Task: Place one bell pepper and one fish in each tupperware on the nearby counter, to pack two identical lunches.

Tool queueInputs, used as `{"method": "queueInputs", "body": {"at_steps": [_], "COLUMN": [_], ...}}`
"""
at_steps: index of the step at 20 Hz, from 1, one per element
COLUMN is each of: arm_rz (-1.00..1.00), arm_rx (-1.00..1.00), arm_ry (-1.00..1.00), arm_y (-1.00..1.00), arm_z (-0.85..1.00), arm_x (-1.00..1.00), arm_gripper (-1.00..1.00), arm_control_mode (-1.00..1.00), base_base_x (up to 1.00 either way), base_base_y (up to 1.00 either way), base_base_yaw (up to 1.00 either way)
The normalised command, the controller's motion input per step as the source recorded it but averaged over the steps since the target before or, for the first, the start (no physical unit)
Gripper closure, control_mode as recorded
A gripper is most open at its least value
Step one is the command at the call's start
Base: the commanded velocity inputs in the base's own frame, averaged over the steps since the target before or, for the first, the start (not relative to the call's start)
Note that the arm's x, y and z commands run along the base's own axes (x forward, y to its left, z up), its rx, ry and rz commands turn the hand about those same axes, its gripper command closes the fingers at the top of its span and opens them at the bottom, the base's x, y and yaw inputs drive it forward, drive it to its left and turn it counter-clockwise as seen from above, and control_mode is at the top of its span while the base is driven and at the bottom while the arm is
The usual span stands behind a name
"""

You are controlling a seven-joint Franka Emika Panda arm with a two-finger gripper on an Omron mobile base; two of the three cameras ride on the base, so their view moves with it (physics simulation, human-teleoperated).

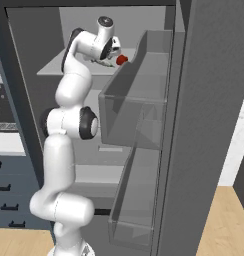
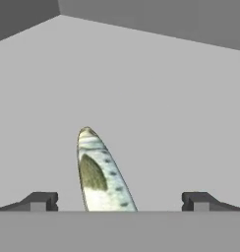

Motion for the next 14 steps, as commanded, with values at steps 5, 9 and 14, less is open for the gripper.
{"method": "queueInputs", "body": {"at_steps": [5, 9, 14], "arm_rz": [0.0, 0.01, 0.01], "arm_rx": [-0.03, -0.02, 0.0], "arm_ry": [0.01, 0.05, 0.01], "arm_y": [0.0, 0.0, 0.1], "arm_z": [-0.53, -0.52, -0.13], "arm_x": [0.0, -0.04, -0.3], "arm_gripper": [-1.0, -1.0, -1.0], "arm_control_mode": [-1.0, -1.0, -1.0], "base_base_x": [0.0, 0.0, 0.0], "base_base_y": [0.0, 0.0, 0.0], "base_base_yaw": [0.0, 0.0, 0.0]}}
